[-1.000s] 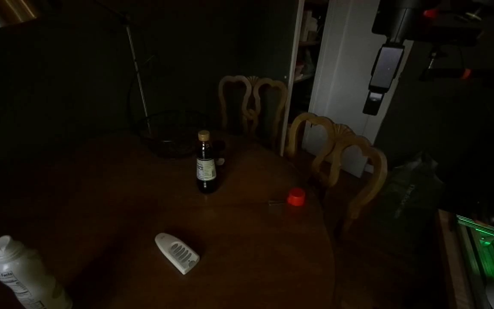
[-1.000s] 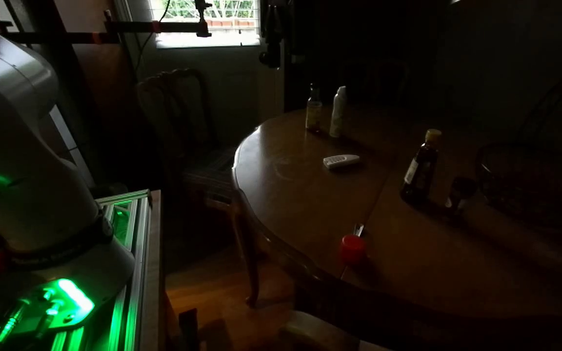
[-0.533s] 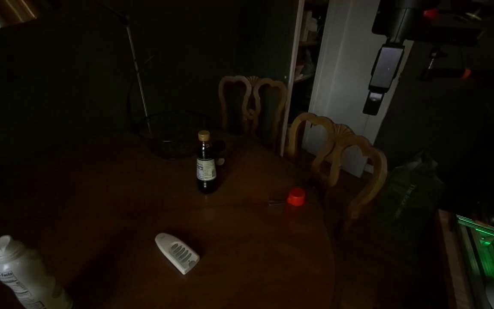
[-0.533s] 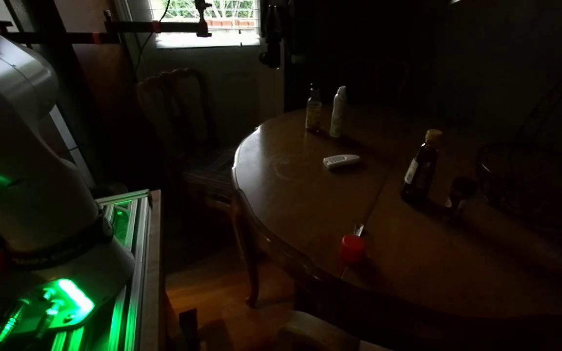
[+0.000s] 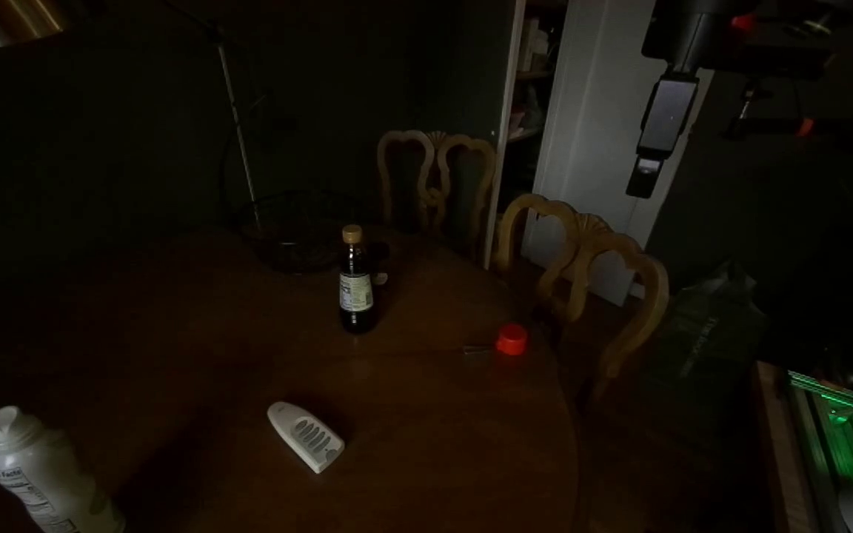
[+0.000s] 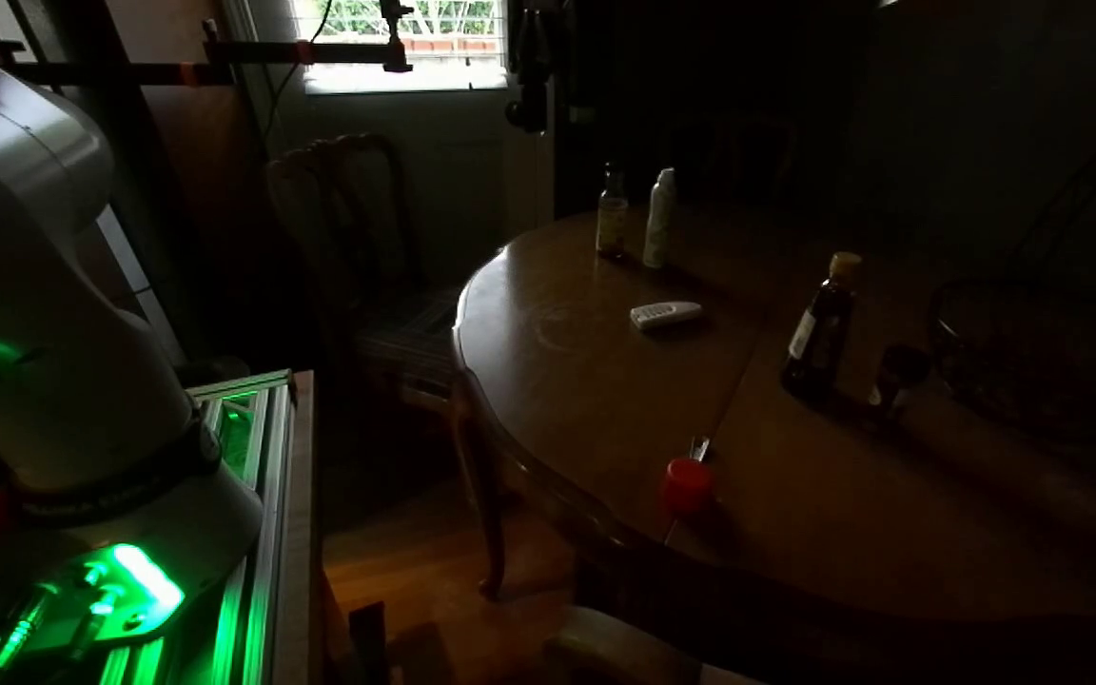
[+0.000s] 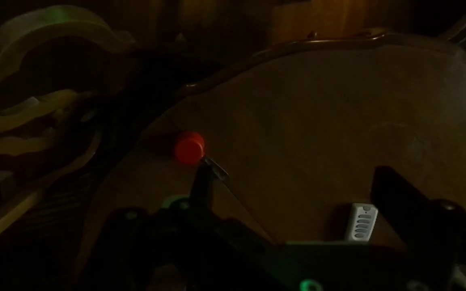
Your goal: Press a button on the remote
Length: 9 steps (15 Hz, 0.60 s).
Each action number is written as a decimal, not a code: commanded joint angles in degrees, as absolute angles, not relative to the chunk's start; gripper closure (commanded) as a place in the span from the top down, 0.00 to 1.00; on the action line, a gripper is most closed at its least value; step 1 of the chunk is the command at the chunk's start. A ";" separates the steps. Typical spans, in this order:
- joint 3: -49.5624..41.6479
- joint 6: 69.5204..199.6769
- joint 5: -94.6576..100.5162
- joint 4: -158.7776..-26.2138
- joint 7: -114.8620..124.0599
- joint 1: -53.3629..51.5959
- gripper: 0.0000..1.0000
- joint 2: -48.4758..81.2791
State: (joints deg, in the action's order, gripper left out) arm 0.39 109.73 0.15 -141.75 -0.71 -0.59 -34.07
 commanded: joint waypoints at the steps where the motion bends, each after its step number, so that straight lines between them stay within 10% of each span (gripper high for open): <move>1: 0.55 111.31 -0.20 -137.44 -5.07 -2.79 1.00 -28.85; 9: -0.17 120.16 -8.32 -124.19 -20.52 -9.06 1.00 -10.74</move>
State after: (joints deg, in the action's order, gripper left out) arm 0.77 118.60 -3.52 -129.92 -13.94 -7.06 -19.10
